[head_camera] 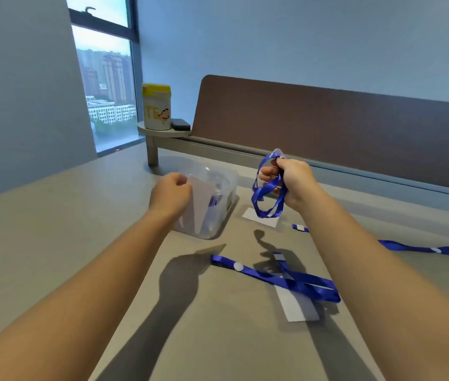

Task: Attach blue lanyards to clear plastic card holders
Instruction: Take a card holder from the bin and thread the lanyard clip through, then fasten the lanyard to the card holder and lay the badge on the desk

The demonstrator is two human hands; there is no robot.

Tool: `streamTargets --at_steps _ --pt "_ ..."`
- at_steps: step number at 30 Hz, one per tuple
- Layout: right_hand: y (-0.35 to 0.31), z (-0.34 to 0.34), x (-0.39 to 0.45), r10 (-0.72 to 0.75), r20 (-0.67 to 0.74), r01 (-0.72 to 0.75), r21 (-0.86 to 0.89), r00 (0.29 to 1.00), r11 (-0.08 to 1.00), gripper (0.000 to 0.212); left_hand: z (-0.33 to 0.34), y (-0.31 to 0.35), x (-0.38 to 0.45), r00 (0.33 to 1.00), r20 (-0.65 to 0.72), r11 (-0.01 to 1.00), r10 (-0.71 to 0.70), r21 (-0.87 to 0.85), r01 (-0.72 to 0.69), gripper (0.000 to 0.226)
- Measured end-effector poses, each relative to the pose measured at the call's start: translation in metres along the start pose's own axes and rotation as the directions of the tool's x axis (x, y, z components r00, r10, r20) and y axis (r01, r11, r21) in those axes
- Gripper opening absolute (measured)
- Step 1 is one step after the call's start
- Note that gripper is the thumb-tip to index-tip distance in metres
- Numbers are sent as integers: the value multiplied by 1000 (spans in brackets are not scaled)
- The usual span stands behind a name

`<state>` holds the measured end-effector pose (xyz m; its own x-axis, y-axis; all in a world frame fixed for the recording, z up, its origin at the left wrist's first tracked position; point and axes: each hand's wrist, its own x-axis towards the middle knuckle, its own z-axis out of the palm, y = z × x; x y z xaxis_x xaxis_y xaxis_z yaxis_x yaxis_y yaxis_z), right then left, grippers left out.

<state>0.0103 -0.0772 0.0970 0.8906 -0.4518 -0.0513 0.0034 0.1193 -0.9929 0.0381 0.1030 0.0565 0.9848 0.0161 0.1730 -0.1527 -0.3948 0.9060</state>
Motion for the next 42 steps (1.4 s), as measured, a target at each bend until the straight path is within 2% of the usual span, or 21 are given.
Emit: streamTargets --at_steps 5,9,11,13,14,16,17,19,22,26,29,34,39,42 --pt "4 56 27 -8 36 9 -13 999 1000 14 -41 -16 25 994 -103 1000 -25 -18 23 27" --pt "9 94 53 32 46 -32 -2 998 999 23 -63 -29 48 987 -159 1000 -17 -6 17 27" --pt "17 107 67 48 40 -45 -85 998 995 29 -69 -37 59 985 -173 1000 -20 11 23 26" --pt "29 117 78 28 41 -17 -260 999 966 31 -71 -46 67 984 -177 999 -19 22 24 25" --pt "38 120 82 -4 69 32 -417 998 908 30 -71 -50 70 984 -176 999 -17 26 22 25" --pt "54 125 88 -48 179 162 -703 983 692 16 -70 -57 74 986 -168 999 -9 40 16 25" --pt "60 127 87 -37 231 208 -782 972 588 16 -69 -59 76 987 -164 999 1 50 7 24" --pt "64 128 86 21 307 263 -846 951 463 38 -66 -60 77 988 -150 997 32 74 -21 25" --pt "57 123 76 25 342 309 -874 939 375 54 -61 -55 74 988 -126 991 91 112 -77 26" --pt "41 90 53 -78 329 337 -892 941 301 50 -47 -38 58 979 -86 975 187 137 -175 25" --pt "34 49 28 -143 294 324 -898 945 298 39 -30 -22 37 964 -18 955 266 138 -262 27" --pt "34 -35 -25 -153 151 196 -916 977 349 34 14 2 -15 895 125 888 429 122 -443 25" --pt "42 -119 -72 -102 -24 16 -926 994 377 33 68 24 -70 837 270 842 476 135 -523 25" --pt "50 -162 -91 -74 -128 -83 -895 989 438 31 99 33 -94 809 324 824 491 129 -552 24"
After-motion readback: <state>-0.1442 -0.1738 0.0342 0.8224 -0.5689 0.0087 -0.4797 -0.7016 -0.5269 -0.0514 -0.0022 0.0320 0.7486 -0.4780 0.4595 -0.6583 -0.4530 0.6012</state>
